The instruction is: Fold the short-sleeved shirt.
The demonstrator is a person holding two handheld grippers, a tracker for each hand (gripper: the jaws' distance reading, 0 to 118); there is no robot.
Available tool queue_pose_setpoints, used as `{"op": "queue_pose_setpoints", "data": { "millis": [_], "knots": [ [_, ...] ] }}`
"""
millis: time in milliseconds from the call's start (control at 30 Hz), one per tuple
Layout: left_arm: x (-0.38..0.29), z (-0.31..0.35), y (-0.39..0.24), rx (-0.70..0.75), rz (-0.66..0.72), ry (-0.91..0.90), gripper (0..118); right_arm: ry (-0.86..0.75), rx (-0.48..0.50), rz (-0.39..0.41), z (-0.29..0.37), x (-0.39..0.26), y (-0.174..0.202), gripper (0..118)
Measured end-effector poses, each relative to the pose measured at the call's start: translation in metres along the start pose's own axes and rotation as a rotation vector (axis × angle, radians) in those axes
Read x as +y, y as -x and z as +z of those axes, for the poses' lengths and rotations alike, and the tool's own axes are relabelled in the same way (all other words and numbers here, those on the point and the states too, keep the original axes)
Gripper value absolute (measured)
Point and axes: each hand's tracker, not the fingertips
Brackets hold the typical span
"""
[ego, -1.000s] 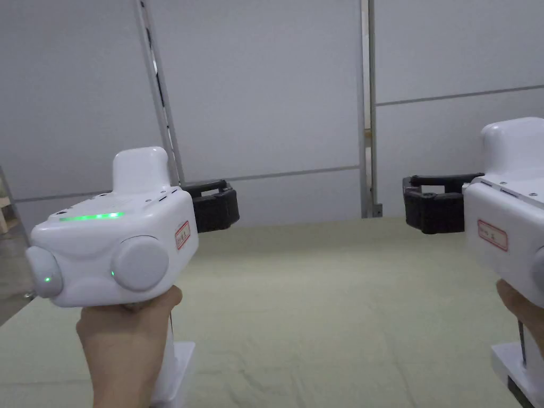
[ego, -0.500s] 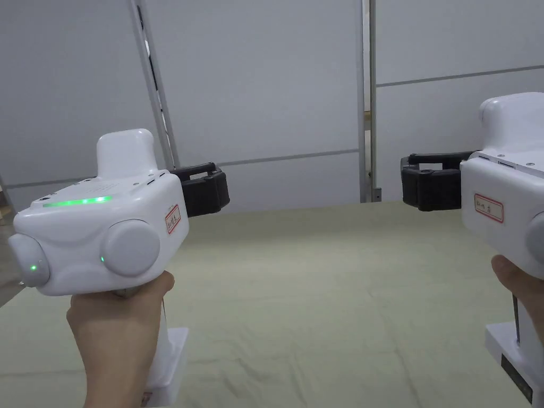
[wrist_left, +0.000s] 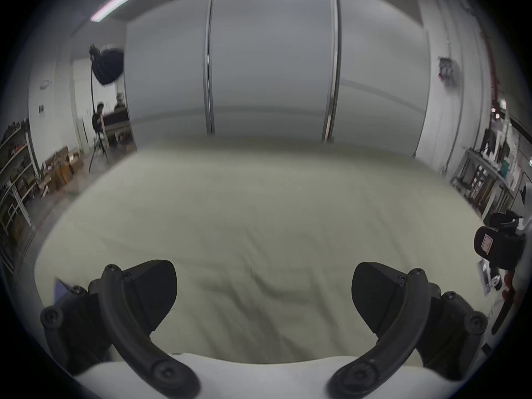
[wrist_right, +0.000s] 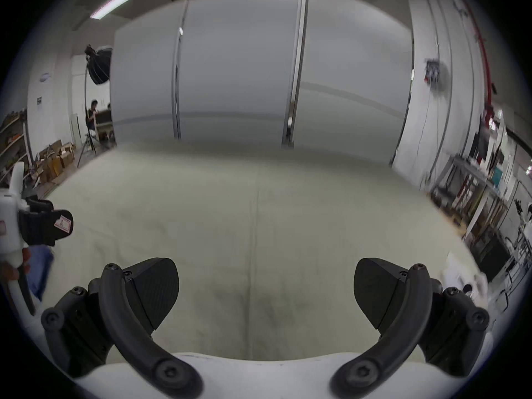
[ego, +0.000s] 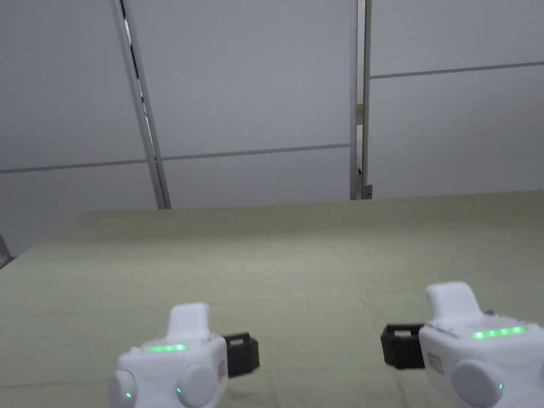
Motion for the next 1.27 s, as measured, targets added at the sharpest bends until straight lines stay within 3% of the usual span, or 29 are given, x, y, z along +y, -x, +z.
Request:
{"op": "queue_pose_setpoints", "data": {
  "millis": [200,233,267,467,1267],
  "knots": [
    [-0.078,-0.091,-0.026,0.053,-0.129,0.249,118,0.273,-0.058,0.016,-0.100,-0.090,0.004,118],
    [-0.086,-0.091,-0.021,0.052,-0.099,0.190,118,0.304,-0.038,0.005,-0.111,-0.103,0.004,118],
    [-0.065,-0.076,-0.013,0.011,-0.032,0.197,118,0.251,0.006,-0.107,-0.102,-0.094,-0.009,118],
    [-0.072,-0.073,-0.017,0.025,-0.052,0.173,118,0.225,-0.021,-0.047,-0.091,-0.093,0.000,118],
    [-0.067,-0.075,-0.014,0.018,-0.045,0.190,118,0.262,0.002,-0.065,-0.090,-0.086,-0.003,118]
  ]
}}
